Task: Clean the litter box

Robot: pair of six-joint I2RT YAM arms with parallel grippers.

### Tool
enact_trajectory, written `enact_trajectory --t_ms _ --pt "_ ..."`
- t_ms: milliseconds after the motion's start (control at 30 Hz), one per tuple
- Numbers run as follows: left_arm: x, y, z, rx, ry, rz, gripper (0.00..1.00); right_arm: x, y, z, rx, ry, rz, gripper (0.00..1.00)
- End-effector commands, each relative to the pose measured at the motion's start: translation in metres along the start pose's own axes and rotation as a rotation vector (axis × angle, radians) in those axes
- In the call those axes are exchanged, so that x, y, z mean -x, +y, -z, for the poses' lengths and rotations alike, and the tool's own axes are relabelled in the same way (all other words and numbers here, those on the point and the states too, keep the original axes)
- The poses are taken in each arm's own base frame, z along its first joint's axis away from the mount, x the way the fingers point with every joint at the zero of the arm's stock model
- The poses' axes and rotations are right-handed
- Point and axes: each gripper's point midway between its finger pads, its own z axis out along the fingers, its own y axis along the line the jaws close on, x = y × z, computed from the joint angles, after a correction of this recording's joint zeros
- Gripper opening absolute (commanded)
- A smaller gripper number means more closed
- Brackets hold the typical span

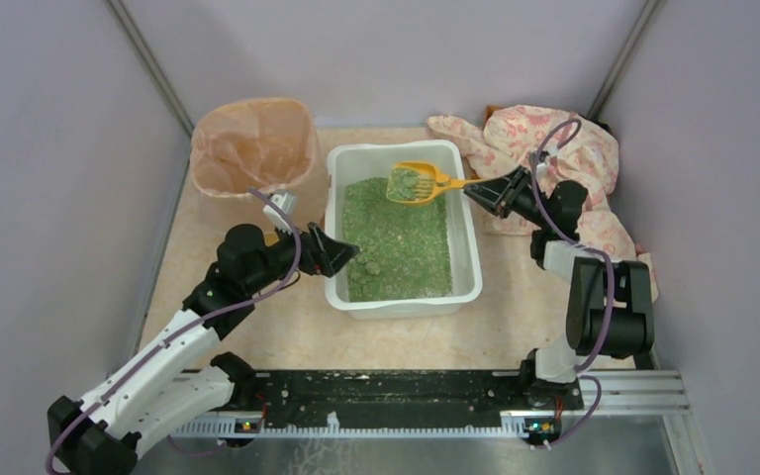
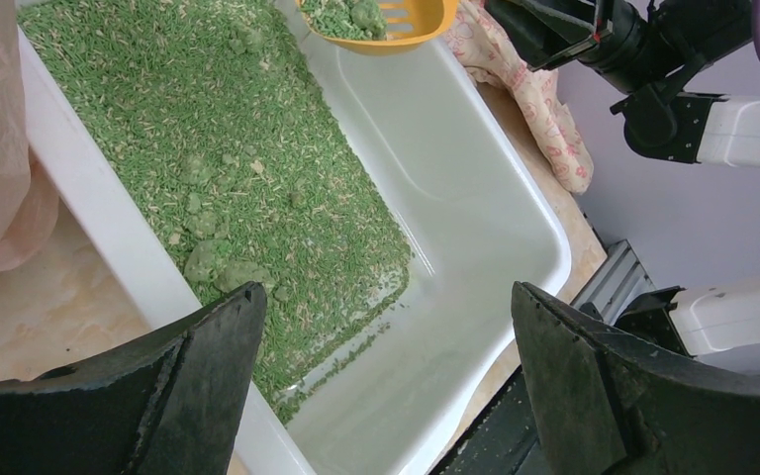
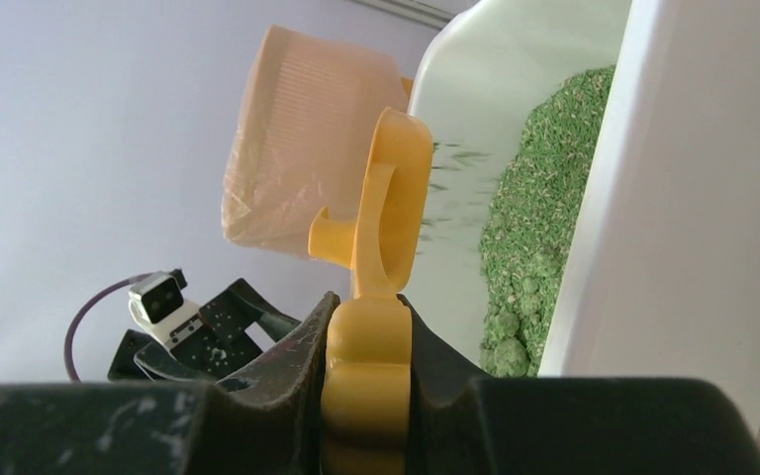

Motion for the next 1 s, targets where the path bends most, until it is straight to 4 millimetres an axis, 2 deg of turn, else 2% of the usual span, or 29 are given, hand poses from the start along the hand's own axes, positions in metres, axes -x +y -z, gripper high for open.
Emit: enact_trajectory --t_ms 0,67,100,200,233,333,367,433,567,667,800,867,900,967 --pt "0.013 -0.008 0.004 -0.015 -0.039 -0.007 0.99 -0.002 0.020 0.001 0.081 0.000 0.060 0.00" --pt "0.012 -0.009 0.004 -0.013 -0.028 0.000 0.99 0.009 0.010 0.011 0.051 -0.058 0.044 0.00" --pt "0.013 -0.010 0.004 -0.020 -0.028 0.003 0.99 0.007 0.009 0.009 0.048 -0.049 0.038 0.00" --pt "0.008 -0.007 0.003 -0.017 -0.026 0.004 0.99 -0.023 0.017 -0.007 0.077 0.049 0.037 0.00" --pt "0.007 -0.005 0.001 -0.012 -0.020 0.002 0.99 -0.023 0.017 -0.004 0.072 0.040 0.038 0.00" --pt "0.009 -0.010 0.001 -0.026 -0.018 0.008 0.99 -0.002 0.003 0.017 0.031 -0.058 0.027 0.00" --pt "0.008 -0.010 0.001 -0.029 -0.015 0.013 0.99 -0.006 0.004 0.015 0.040 -0.039 0.029 0.00" --pt "0.011 -0.011 0.001 -0.039 -0.042 0.003 0.99 -0.027 0.014 0.002 0.074 0.050 0.032 0.00" --pt "0.010 -0.008 -0.002 -0.023 -0.023 -0.001 0.99 -0.010 0.002 0.017 0.026 -0.063 0.012 0.00" --pt "0.010 -0.010 -0.002 -0.040 -0.033 0.007 0.99 -0.035 0.005 0.000 0.048 0.059 0.015 0.00" --pt "0.009 -0.008 -0.003 -0.026 -0.020 0.003 0.99 -0.012 -0.010 0.019 0.004 -0.065 -0.013 0.00" --pt "0.010 -0.009 -0.002 -0.032 -0.032 0.008 0.99 -0.026 -0.002 0.011 0.044 0.008 -0.016 0.00" --pt "0.010 -0.009 -0.001 -0.032 -0.037 0.006 0.99 -0.026 0.000 0.013 0.055 -0.002 -0.030 0.00" --pt "0.009 -0.007 -0.002 -0.024 -0.031 0.001 0.99 -0.012 -0.004 0.024 0.051 -0.074 -0.048 0.00"
